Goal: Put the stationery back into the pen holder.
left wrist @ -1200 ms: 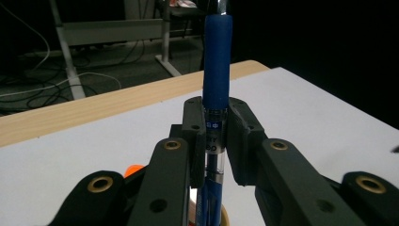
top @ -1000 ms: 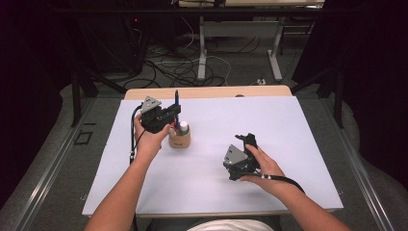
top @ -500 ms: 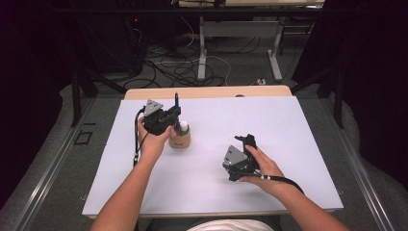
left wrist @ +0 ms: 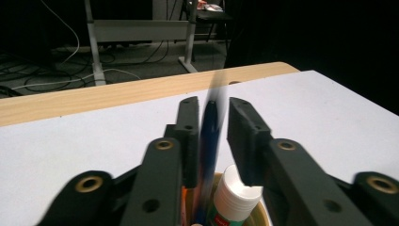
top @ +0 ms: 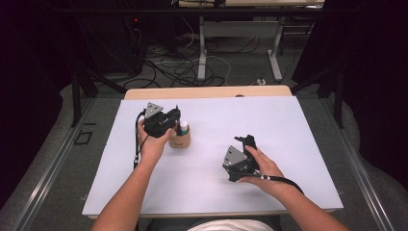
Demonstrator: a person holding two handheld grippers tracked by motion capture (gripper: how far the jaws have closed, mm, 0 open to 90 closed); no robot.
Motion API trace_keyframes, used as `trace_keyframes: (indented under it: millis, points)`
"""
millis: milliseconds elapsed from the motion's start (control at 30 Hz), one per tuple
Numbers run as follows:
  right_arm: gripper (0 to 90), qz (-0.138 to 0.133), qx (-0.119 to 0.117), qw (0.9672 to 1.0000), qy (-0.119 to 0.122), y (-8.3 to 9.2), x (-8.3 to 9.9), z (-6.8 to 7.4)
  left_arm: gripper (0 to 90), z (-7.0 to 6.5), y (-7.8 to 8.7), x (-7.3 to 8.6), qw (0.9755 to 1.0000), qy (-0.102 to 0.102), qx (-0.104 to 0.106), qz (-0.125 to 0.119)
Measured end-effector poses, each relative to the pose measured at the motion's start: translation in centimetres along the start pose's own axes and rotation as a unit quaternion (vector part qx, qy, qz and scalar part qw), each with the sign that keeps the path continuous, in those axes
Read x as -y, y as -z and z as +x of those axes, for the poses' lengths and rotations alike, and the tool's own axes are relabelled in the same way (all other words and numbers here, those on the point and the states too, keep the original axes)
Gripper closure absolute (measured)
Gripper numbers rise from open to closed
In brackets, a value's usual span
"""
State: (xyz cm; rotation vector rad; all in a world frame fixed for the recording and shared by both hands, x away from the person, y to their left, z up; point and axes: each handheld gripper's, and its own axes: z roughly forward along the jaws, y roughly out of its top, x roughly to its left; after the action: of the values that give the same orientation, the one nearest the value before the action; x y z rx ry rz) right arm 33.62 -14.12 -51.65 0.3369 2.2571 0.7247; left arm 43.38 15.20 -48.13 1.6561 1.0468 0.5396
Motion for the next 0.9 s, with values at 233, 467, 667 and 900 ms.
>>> trace_keyframes:
  millis: [233, 467, 667, 900]
  points:
    - [0.0, 0.001, 0.002, 1.0, -0.004, 0.0, 0.1, -0.2, 59.8, 0.0, 0.5, -0.2, 1.0, -0.001, 0.005, 0.0]
    - [0.0, 0.0, 0.006, 0.9999, -0.009, 0.1, 0.4, -0.6, 46.9, -0.1, 1.5, -0.6, 0.9999, 0.007, 0.011, 0.01]
    - [0.0, 0.001, 0.004, 0.9995, -0.031, 0.2, 0.6, -1.0, 35.4, -0.1, 2.4, -0.9, 0.9996, 0.008, 0.012, 0.022]
    - [0.0, 0.001, 0.009, 0.9972, -0.074, 0.5, 1.1, -2.1, 27.8, 0.2, 3.8, -1.2, 0.9999, 0.007, 0.005, 0.013]
